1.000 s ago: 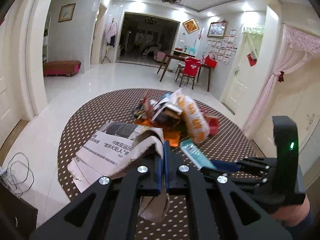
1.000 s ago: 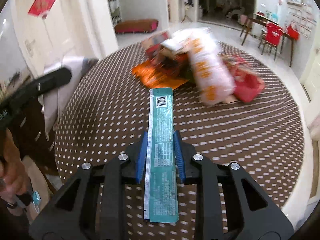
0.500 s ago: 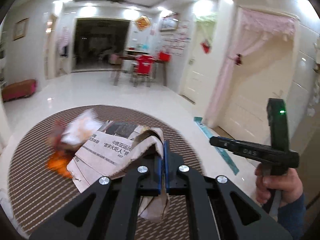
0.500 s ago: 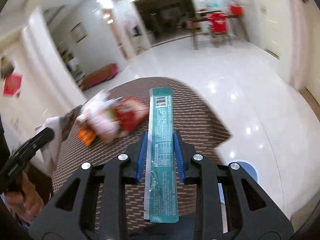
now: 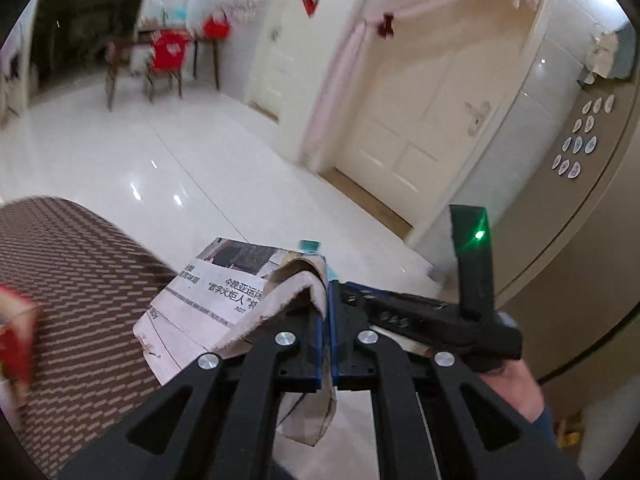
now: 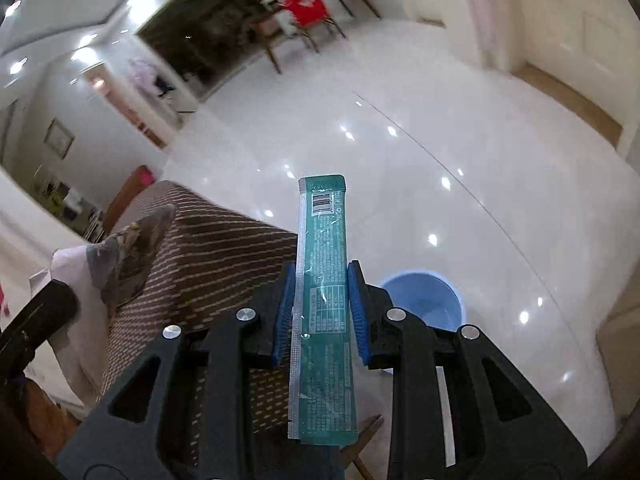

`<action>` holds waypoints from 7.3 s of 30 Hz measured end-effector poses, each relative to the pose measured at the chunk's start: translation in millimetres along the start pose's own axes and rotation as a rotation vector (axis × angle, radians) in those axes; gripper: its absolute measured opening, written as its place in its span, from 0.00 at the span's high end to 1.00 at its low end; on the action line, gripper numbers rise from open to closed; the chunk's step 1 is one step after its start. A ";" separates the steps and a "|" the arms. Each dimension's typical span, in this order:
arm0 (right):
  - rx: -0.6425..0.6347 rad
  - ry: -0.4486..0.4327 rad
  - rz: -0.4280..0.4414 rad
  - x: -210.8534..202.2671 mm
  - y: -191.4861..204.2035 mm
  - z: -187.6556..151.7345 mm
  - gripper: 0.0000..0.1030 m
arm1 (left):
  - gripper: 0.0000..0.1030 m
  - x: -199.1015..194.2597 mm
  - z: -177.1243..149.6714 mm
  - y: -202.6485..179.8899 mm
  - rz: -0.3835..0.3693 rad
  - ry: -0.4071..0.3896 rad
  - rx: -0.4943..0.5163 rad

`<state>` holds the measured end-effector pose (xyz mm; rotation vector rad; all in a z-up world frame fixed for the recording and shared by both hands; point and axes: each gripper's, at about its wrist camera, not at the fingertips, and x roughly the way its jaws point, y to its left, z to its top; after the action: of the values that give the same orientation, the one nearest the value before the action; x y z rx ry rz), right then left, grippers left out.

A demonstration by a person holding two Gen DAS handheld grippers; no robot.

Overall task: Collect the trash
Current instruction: 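Carry both items to the blue bin and open both tools to drop them, then return to the pile, grasp the white printed bag with the right tool, then grasp the white paper packaging with the left tool, then carry both items to the blue bin and open both tools over it, then move both tools back over the remaining trash on the tablecloth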

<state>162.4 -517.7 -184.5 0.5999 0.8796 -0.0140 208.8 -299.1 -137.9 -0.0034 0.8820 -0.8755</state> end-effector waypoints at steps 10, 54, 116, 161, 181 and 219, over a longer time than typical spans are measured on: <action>0.158 0.164 -0.047 73.6 -67.7 11.7 0.73 | 0.89 137.3 0.3 40.3 -0.054 0.281 -0.163; -0.066 -0.255 -0.067 -77.3 130.2 30.2 0.06 | 0.11 -151.2 17.4 71.2 0.340 -0.191 -0.021; -0.529 0.055 0.361 46.8 325.4 -31.6 0.59 | 0.46 -221.2 -49.7 285.1 0.623 -0.042 -0.216; 0.034 -0.049 -0.002 16.3 19.1 41.2 0.59 | 0.47 -73.2 50.3 81.2 0.152 -0.080 0.028; 0.272 0.037 -0.057 44.8 -84.8 16.8 0.28 | 0.46 106.1 36.3 58.9 0.087 0.307 0.010; 0.039 -0.145 -0.050 -21.6 62.6 41.8 0.06 | 0.09 -73.1 55.1 65.9 0.233 -0.073 0.047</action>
<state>194.2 -491.1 -118.0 0.6050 0.7548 -0.1188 266.3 -225.0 -75.1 0.1059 0.7757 -0.6738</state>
